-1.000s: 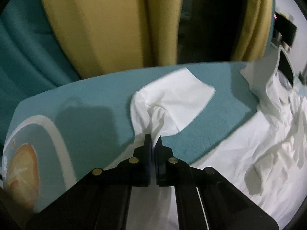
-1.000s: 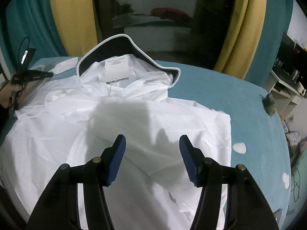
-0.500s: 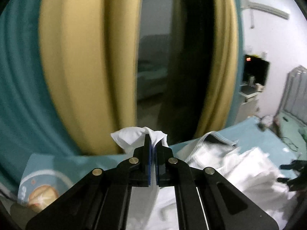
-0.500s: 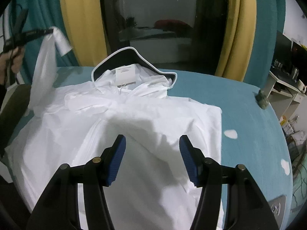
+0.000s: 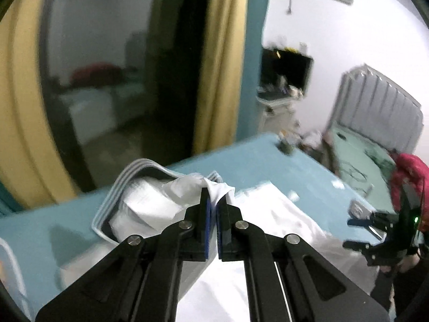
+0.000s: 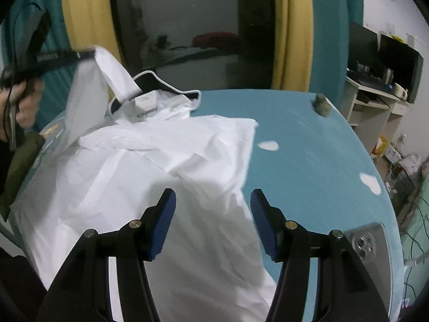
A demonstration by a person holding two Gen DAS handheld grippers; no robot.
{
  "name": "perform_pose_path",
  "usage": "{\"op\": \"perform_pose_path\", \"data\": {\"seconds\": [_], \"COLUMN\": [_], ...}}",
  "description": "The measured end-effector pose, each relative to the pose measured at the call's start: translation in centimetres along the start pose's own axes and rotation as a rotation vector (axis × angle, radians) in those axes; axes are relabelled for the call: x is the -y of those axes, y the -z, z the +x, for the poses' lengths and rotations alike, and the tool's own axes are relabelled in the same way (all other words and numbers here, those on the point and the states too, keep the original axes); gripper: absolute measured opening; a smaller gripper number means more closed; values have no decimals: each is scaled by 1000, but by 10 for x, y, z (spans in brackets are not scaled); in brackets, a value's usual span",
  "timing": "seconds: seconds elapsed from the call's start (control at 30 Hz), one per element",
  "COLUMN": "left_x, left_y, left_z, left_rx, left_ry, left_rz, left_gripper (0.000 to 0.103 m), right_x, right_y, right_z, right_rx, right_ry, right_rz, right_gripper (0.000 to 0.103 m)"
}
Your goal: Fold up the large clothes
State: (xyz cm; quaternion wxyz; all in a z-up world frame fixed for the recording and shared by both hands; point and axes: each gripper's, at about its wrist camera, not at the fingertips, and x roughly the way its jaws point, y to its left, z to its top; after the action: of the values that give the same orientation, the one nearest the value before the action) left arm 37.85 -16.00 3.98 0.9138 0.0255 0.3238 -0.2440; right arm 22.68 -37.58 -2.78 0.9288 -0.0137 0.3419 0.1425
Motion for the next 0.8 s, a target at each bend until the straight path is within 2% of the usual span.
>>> {"op": "perform_pose_path", "data": {"seconds": [0.07, 0.13, 0.27, 0.37, 0.5, 0.63, 0.67, 0.7, 0.77, 0.8], "left_x": [9, 11, -7, -45, -103, -145, -155, -164, -178, -185], "left_y": [16, 37, 67, 76, 97, 121, 130, 135, 146, 151], "left_z": [24, 28, 1, -29, -52, -62, -60, -60, -55, -52], "left_rx": [-96, -143, -157, -152, -171, -196, -209, -220, -252, -271], "left_ry": [44, 55, 29, -24, -198, -290, -307, -315, -334, -338], "left_rz": [-12, -6, -10, -44, -110, -168, -173, -178, -200, -212], "left_gripper": [12, 29, 29, 31, 33, 33, 33, 33, 33, 33], "right_x": [5, 6, 1, -10, -17, -35, -41, -47, -63, -69], "right_y": [2, 2, -3, -16, -47, -73, -75, -76, -73, -71], "right_z": [1, 5, 26, 47, 84, 124, 134, 144, 168, 172], "right_rx": [-4, -12, -34, -41, -57, -111, -133, -159, -233, -243], "right_ry": [-6, -19, -61, -124, -229, -311, -347, -372, -352, -342], "right_rz": [6, 7, -11, -25, 33, 63, 56, 46, 6, -15], "right_gripper": [58, 58, 58, 58, 58, 56, 45, 26, 4, 3]}}
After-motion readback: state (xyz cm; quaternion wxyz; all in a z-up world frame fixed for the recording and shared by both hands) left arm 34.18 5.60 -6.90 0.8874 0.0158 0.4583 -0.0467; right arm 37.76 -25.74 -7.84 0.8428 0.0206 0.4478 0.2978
